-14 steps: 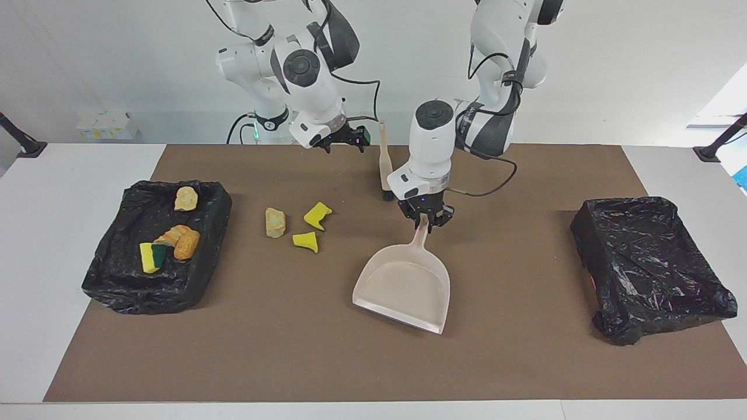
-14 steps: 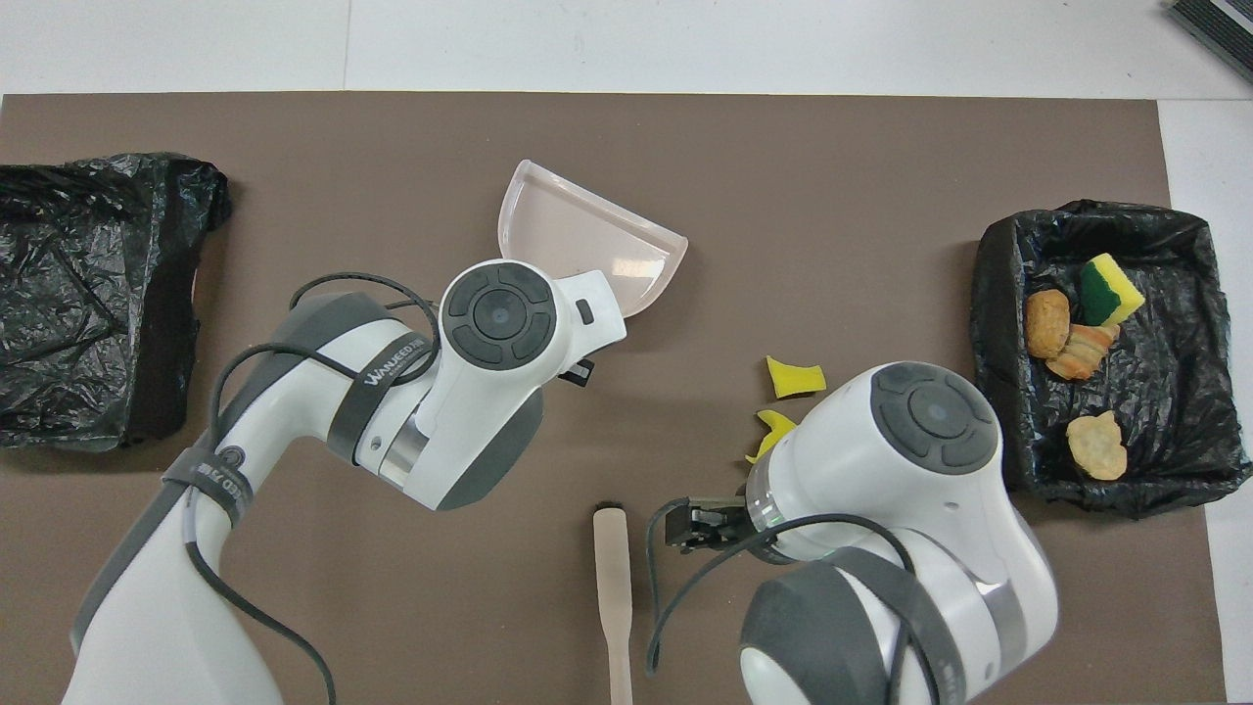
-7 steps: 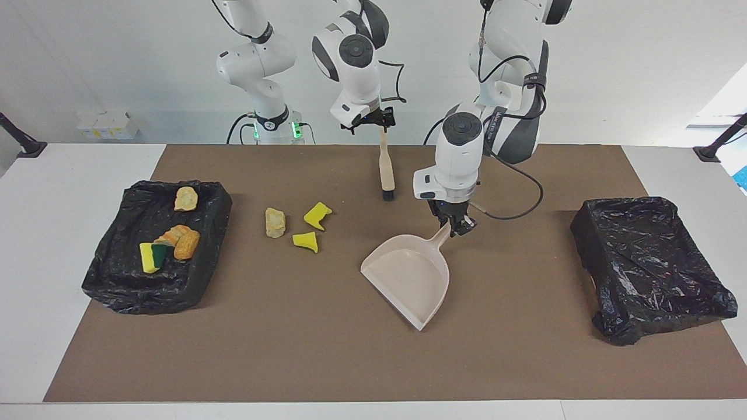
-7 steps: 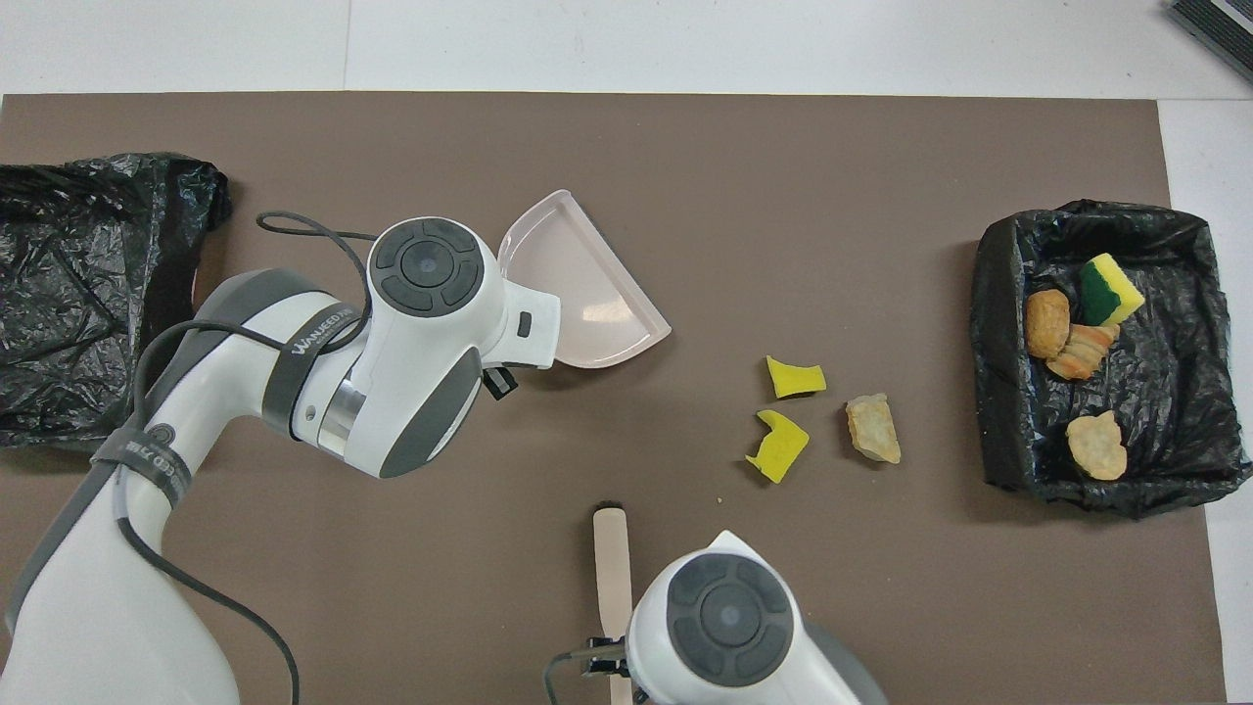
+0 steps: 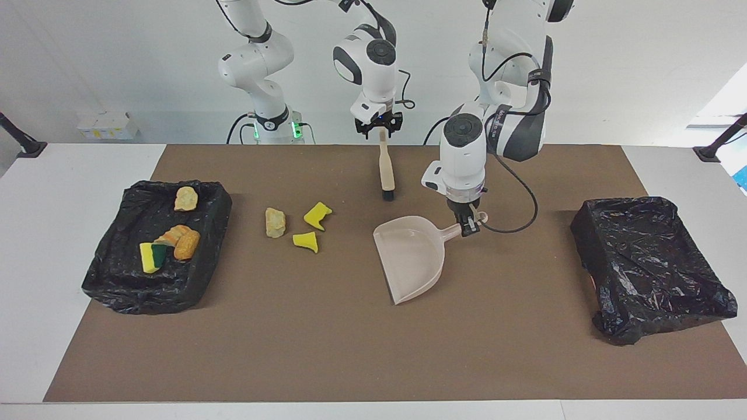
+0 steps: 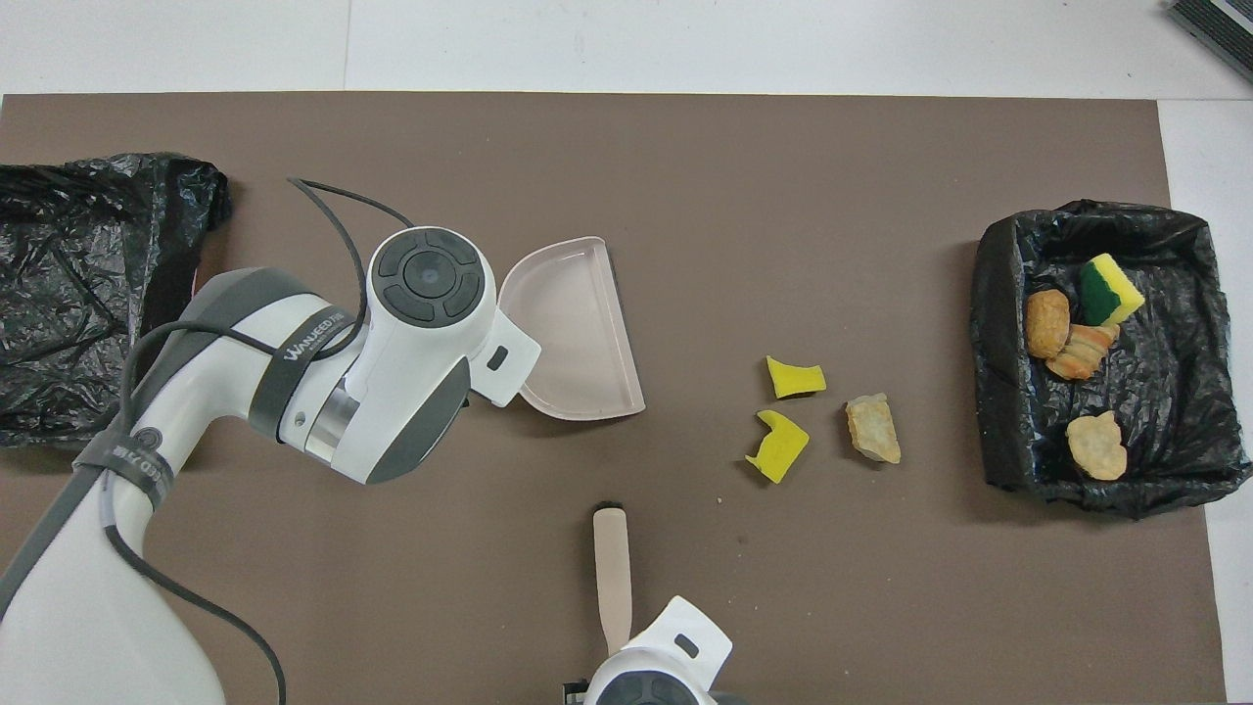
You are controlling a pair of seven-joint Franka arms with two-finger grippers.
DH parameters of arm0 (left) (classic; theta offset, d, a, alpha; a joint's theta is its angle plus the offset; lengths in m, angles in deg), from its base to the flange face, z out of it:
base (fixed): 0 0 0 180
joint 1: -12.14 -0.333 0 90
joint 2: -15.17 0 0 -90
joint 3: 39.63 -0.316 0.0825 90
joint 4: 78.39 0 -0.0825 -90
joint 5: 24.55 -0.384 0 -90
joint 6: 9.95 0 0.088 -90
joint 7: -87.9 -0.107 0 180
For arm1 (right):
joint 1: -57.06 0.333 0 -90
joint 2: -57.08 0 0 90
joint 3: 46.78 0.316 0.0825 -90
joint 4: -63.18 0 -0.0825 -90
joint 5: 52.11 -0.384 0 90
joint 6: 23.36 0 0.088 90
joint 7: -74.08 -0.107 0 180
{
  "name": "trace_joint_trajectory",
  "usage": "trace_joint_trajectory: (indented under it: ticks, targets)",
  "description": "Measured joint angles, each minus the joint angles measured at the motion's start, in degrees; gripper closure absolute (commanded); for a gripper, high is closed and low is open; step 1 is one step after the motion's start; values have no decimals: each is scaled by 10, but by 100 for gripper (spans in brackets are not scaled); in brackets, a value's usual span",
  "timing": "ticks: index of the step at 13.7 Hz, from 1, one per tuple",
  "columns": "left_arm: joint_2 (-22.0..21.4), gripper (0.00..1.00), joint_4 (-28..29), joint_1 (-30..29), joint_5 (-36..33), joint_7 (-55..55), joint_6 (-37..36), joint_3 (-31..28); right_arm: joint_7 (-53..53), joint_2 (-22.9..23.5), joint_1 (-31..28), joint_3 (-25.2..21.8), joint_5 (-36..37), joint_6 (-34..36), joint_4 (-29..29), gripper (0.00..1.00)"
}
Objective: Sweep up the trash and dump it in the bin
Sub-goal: 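Grasp the brush with the right gripper while the left gripper positions the dustpan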
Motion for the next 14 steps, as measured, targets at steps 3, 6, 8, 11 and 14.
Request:
trace_joint_trajectory:
  ticks: [3,6,8,11,14]
  targets:
    - [-9,100,13,2,-15,-25,2,3,-6,25,8,0,1,-19,1,47]
    - [-17,100,33,4,-19,-27,3,5,-6,33,22,0,2,-19,1,83]
    - [-25,100,52,4,-19,-29,4,6,-6,34,24,0,2,-19,1,100]
    - [-39,100,77,4,-19,-29,8,6,-7,33,20,-4,2,-16,-2,100]
    - [-48,100,90,5,-19,-30,10,6,-6,7,-24,-11,14,62,-33,100]
